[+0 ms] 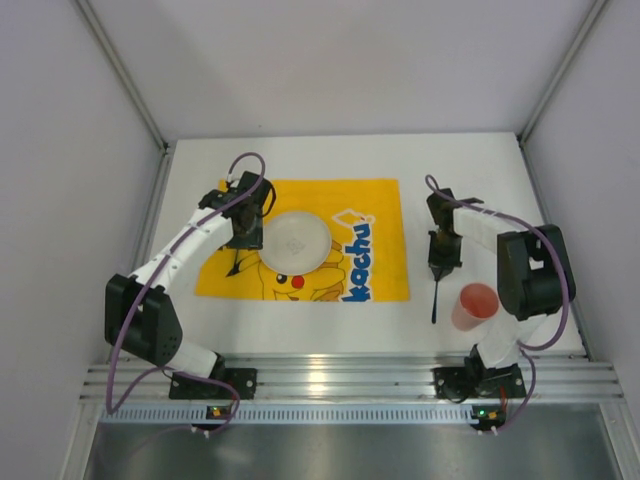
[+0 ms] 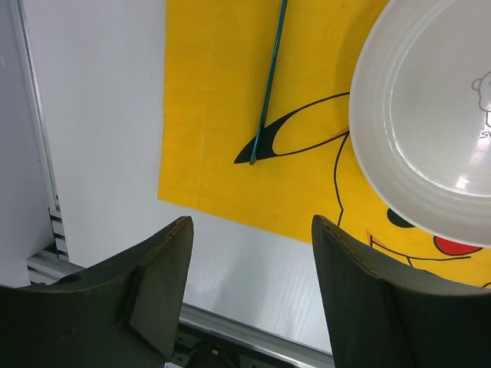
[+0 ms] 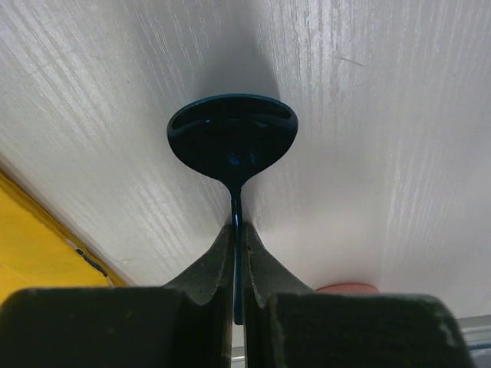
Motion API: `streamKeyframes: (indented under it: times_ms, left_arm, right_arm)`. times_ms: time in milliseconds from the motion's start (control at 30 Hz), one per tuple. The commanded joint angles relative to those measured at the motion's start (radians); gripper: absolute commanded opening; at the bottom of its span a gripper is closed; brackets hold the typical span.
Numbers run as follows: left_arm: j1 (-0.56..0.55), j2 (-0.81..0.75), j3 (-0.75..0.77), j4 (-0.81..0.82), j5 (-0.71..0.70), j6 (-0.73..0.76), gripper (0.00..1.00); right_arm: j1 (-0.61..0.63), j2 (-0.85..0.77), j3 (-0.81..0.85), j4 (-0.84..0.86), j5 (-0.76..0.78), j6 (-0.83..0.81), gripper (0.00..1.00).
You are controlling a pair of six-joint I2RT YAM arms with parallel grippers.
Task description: Set the dinner table for one person
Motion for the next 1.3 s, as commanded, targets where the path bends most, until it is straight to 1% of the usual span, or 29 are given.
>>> streamKeyframes:
  times_ms: [0,133,233,267,300,333,467,533,567,633,667,800,833,867,933,1033,1167,1200,1233,1267]
  left_arm:
    - [-0.002,-0.027,0.000,0.000,-0.023,-0.005,0.69]
    - [-0.002,-0.036,0.005,-0.004,-0.026,-0.008,0.69]
    - [-0.002,-0.041,0.012,-0.004,-0.018,-0.013,0.69]
    - [-0.002,-0.040,0.015,-0.002,-0.016,-0.016,0.69]
    - [-0.002,-0.044,0.017,0.000,-0.015,-0.021,0.70]
    - [-0.002,-0.047,0.021,0.000,-0.012,-0.024,0.70]
    - [-0.002,-0.062,0.032,0.004,-0.012,-0.030,0.73]
    - [-0.002,-0.079,0.032,0.000,-0.018,-0.035,0.79]
    - [-0.002,-0.087,0.031,0.000,-0.020,-0.039,0.98]
    - [-0.002,-0.116,0.021,0.000,-0.016,-0.048,0.98]
    - [-0.002,-0.128,0.017,0.000,-0.013,-0.054,0.98]
    - [-0.002,-0.193,-0.015,-0.013,-0.010,-0.068,0.98]
    - [-0.002,-0.202,-0.031,-0.017,-0.010,-0.070,0.98]
    - [-0.002,-0.211,-0.040,-0.031,-0.015,-0.077,0.98]
    - [-0.002,-0.240,-0.069,-0.040,-0.016,-0.082,0.98]
    - [-0.002,-0.271,-0.089,-0.069,-0.024,-0.093,0.98]
    - [-0.002,-0.306,-0.095,-0.097,-0.042,-0.097,0.98]
    - [-0.002,-0.317,-0.095,-0.105,-0.052,-0.097,0.98]
    - [-0.002,-0.320,-0.095,-0.109,-0.056,-0.096,0.98]
    - [-0.002,-0.325,-0.094,-0.112,-0.058,-0.094,0.98]
  right_arm:
    - [-0.006,0.098,-0.022,0.123,0.028,-0.014,0.00]
    - [0.002,0.053,0.070,0.040,0.102,-0.034,0.00]
    - [0.030,0.010,0.206,-0.058,0.131,-0.049,0.00]
    - [0.039,-0.002,0.290,-0.110,0.131,-0.051,0.00]
    - [0.065,-0.001,0.333,-0.135,0.128,-0.049,0.00]
    - [0.080,-0.002,0.413,-0.175,0.100,-0.044,0.00]
    - [0.175,0.036,0.559,-0.224,-0.009,-0.006,0.00]
    - [0.238,0.058,0.609,-0.215,-0.057,0.023,0.00]
    - [0.260,0.082,0.622,-0.204,-0.072,0.032,0.00]
    - [0.309,0.117,0.645,-0.188,-0.111,0.058,0.00]
    - [0.335,0.165,0.677,-0.181,-0.122,0.064,0.00]
    - [0.381,0.301,0.792,-0.181,-0.096,0.061,0.00]
    - [0.387,0.330,0.845,-0.189,-0.096,0.051,0.00]
    - [0.399,0.384,0.872,-0.194,-0.067,0.045,0.00]
    - [0.398,0.433,0.939,-0.209,-0.028,0.037,0.00]
    - [0.392,0.519,0.987,-0.203,-0.007,0.046,0.00]
    - [0.386,0.558,0.981,-0.175,-0.013,0.077,0.00]
    - [0.386,0.564,0.976,-0.169,-0.029,0.087,0.03]
    - [0.386,0.568,0.970,-0.157,-0.036,0.091,0.19]
    - [0.386,0.569,0.969,-0.154,-0.039,0.095,0.25]
